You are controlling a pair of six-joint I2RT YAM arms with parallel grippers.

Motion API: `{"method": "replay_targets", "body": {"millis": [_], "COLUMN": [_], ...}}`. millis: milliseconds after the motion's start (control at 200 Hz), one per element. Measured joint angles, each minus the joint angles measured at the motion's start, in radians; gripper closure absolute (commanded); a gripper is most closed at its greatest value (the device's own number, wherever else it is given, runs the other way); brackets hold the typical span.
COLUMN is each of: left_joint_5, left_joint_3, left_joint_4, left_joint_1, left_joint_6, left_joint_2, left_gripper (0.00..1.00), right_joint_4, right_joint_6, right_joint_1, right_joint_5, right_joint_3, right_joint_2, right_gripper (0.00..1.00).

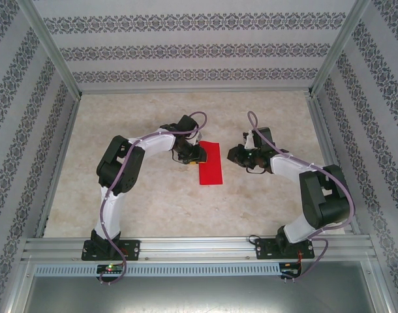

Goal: Fold a paper plane with a square sheet of paper (fold left side to right side)
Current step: Hold the square sheet of paper at the center of the table.

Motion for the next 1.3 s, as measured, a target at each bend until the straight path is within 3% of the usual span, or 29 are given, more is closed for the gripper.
{"method": "replay_targets", "body": {"millis": [270, 615, 1299], "left_joint_5": [0.000, 0.000, -0.004], "left_joint_3": [0.002, 0.002, 0.006], "left_joint_4": [-0.002, -0.002, -0.008], "left_joint_1": [0.000, 0.000, -0.001], "left_joint_6": [0.003, 0.003, 0.003], "left_joint_2": [0.002, 0.002, 0.003], "left_gripper": [0.60, 0.60, 0.60], "right_joint_4": [0.000, 0.009, -0.033], "right_joint_6": [0.000, 0.002, -0.027], "right_joint_1": [0.009, 0.065, 0.098], "right_joint_5": [-0.005, -0.026, -0.010], "right_joint_3": [0.001, 0.052, 0.136], "right_joint_2": [0.011, 0.102, 0.261], "right_gripper": [0.84, 0.95, 0.95]}}
